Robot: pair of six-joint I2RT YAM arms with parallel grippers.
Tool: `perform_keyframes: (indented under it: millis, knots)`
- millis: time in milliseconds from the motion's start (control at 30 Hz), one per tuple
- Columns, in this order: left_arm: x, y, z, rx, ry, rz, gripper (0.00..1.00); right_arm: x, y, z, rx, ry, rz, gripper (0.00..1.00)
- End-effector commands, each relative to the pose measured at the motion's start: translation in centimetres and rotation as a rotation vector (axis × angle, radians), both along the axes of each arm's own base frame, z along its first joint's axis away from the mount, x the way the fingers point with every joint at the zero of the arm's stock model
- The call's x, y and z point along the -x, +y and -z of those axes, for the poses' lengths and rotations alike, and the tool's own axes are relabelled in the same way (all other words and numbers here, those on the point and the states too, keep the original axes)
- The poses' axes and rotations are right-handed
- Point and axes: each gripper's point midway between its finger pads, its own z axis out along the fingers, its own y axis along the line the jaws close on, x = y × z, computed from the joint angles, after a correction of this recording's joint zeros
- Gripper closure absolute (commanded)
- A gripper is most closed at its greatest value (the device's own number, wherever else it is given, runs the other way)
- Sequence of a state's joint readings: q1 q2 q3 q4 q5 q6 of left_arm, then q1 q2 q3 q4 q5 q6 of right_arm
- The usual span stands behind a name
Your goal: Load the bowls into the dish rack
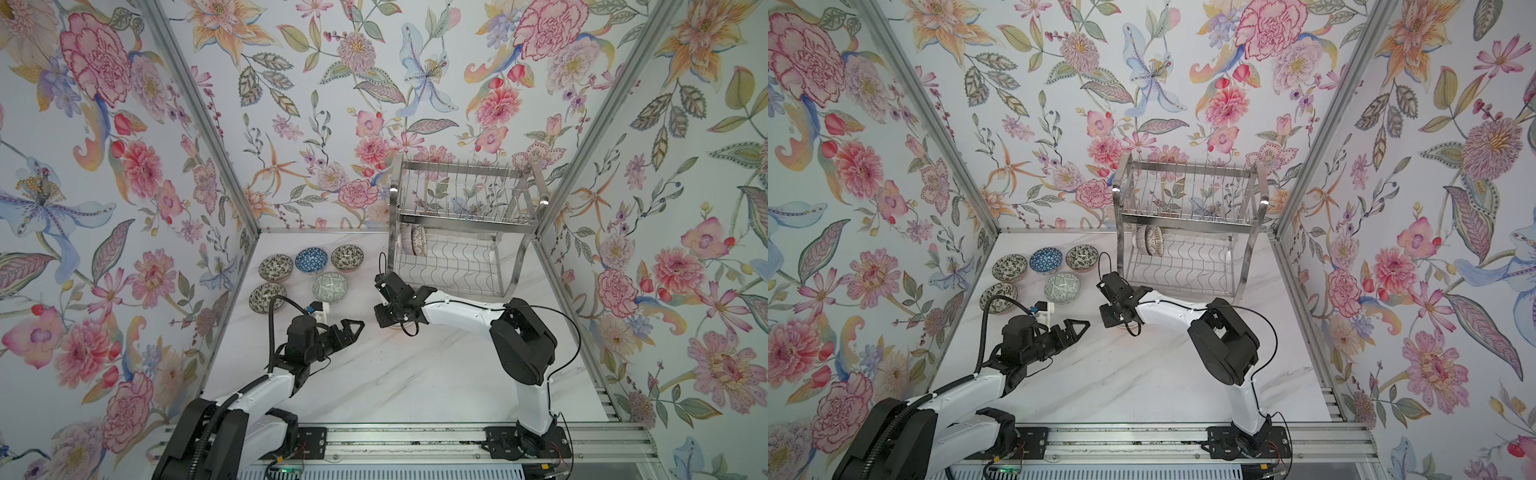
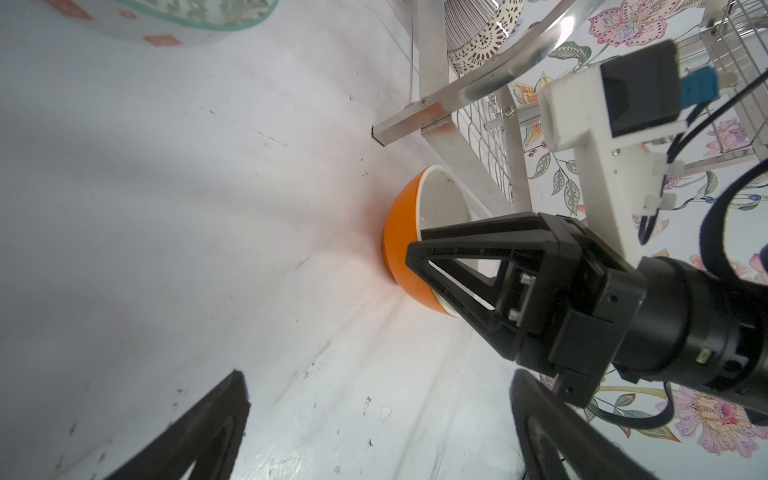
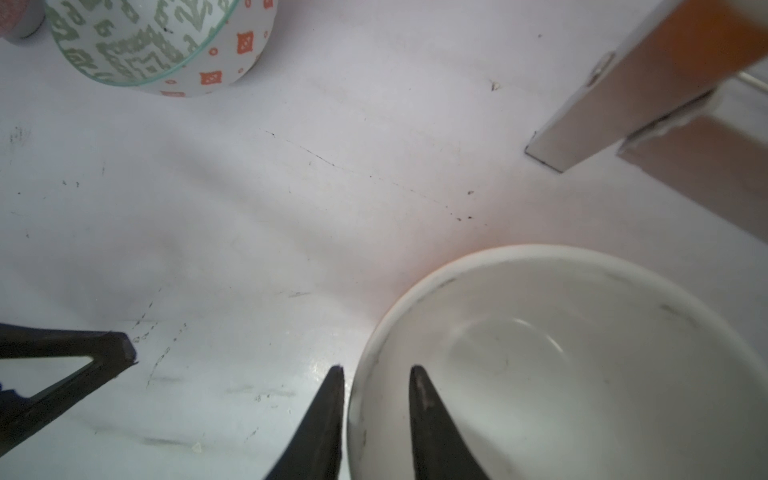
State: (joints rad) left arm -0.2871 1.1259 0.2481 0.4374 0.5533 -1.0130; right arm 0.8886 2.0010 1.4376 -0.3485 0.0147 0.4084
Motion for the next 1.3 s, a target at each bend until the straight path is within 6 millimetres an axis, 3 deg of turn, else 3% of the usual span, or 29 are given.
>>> perform_keyframes:
  millis: [0, 267, 633, 800, 967, 1267]
  knots:
    - [-0.6, 0.2, -0.8, -0.017, -0.028, 0.001, 0.01, 1.3, -0.6, 2.0, 0.056, 0.039, -0.010, 0.71]
    - [-0.4, 0.4, -1.0, -0.021, -0.039, -0.005, 0.00, 1.4, -0.7, 3.0, 0.132, 0.034, -0.016, 0.73]
    - [-0.4, 0.6, -0.5, -0.034, -0.037, -0.014, 0.01, 1.1, -1.2, 2.6, 0.192, 0.005, -0.029, 0.93]
    - [-0.8, 0.2, -0.6, -0.017, -0.034, -0.011, 0.01, 1.3, -1.0, 0.9, 0.160, -0.010, -0.053, 0.99]
    - [-1.2, -0.8, -1.0, -0.025, -0.041, 0.006, 0.01, 1.6, -0.3, -2.0, 0.076, -0.050, -0.093, 1.00]
    - [-1.9, -3.8, -2.1, -0.038, -0.067, 0.062, 0.01, 1.5, -0.7, -7.3, -0.175, -0.082, -0.100, 1.00]
